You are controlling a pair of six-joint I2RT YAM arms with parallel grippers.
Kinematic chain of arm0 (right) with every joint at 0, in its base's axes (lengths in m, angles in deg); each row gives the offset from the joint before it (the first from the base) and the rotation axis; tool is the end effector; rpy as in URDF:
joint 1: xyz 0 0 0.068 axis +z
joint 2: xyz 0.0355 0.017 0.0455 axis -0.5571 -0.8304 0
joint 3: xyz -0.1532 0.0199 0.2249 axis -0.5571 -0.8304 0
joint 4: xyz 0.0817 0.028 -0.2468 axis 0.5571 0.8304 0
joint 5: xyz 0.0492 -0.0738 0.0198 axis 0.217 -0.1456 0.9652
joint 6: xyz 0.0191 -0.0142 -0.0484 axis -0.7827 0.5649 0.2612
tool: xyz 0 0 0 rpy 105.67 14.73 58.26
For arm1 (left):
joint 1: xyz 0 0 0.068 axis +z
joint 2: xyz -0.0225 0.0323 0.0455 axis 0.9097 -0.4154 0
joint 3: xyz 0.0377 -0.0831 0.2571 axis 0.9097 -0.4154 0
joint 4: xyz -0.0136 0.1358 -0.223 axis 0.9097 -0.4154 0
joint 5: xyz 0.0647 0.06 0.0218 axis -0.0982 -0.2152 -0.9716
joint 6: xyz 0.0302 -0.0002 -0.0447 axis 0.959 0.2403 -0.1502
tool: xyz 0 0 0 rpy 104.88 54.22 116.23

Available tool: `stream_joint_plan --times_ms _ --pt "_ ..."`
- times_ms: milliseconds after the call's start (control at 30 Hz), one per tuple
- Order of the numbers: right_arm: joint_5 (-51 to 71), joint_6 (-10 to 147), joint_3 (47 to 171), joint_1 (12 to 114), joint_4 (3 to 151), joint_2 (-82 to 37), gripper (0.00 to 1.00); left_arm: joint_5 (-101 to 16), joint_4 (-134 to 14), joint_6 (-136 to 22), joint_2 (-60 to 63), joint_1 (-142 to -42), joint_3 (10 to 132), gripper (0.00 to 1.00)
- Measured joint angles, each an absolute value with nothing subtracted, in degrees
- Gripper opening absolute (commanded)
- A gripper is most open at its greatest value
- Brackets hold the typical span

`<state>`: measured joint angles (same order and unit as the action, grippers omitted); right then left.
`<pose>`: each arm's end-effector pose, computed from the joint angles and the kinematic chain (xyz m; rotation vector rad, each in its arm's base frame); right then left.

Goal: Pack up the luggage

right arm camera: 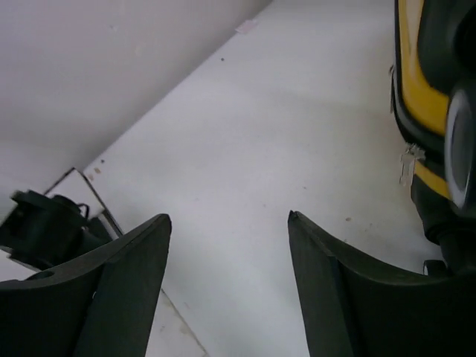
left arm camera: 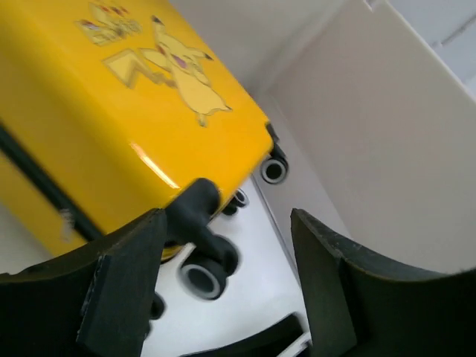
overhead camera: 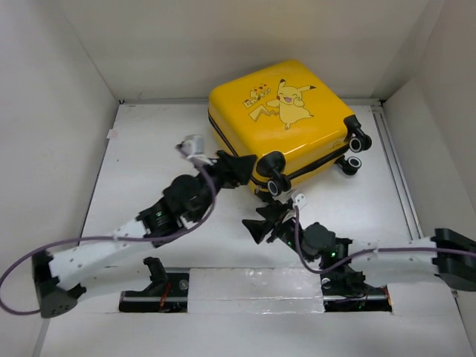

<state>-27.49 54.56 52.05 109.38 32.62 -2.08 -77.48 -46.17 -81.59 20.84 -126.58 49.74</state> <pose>0.0713 0.2062 0.2286 -0.3405 1.5777 0.9318 0.1231 -0.1902 0.3891 -0.0933 1.4901 -1.0721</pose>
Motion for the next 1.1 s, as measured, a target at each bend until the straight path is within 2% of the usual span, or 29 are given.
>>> stream_joint_plan --times_ms 33,167,267,367,467,600,900,1033,1100 --pt "-27.7 54.1 53.6 109.6 37.9 1.6 0.70 -80.3 -46.1 -81.3 25.3 -126.5 46.8 0.56" --pt "-29.9 52.8 60.7 109.7 58.0 14.0 0.70 -83.7 -45.3 -82.5 31.9 -126.4 37.6 0.58" --pt "-32.7 52.2 65.8 109.2 70.3 20.4 0.79 -82.3 -45.8 -83.0 27.9 -126.4 31.3 0.68" --pt "-35.3 51.5 70.6 106.4 79.9 21.9 0.92 -79.4 -45.8 -82.1 20.3 -126.4 28.1 0.70" --pt "-35.4 52.5 74.4 100.6 86.7 18.5 0.99 -77.6 -43.7 -80.2 15.7 -126.5 27.7 0.71" --pt "-33.7 54.5 78.2 93.8 91.2 10.3 1.00 -76.7 -40.4 -77.6 9.4 -126.5 30.6 0.71" --pt "-26.0 60.2 80.1 86.0 91.6 -1.7 1.00 -76.8 -35.2 -73.8 -0.7 -126.5 35.8 0.70" --pt "-22.6 62.5 81.9 84.1 90.7 -5.1 0.94 -77.4 -34.1 -72.5 -3.2 -126.2 37.1 0.58" --pt "-20.8 63.2 82.1 82.9 89.5 -5.6 0.91 -77.7 -33.4 -71.9 -4.1 -125.9 37.5 0.49"
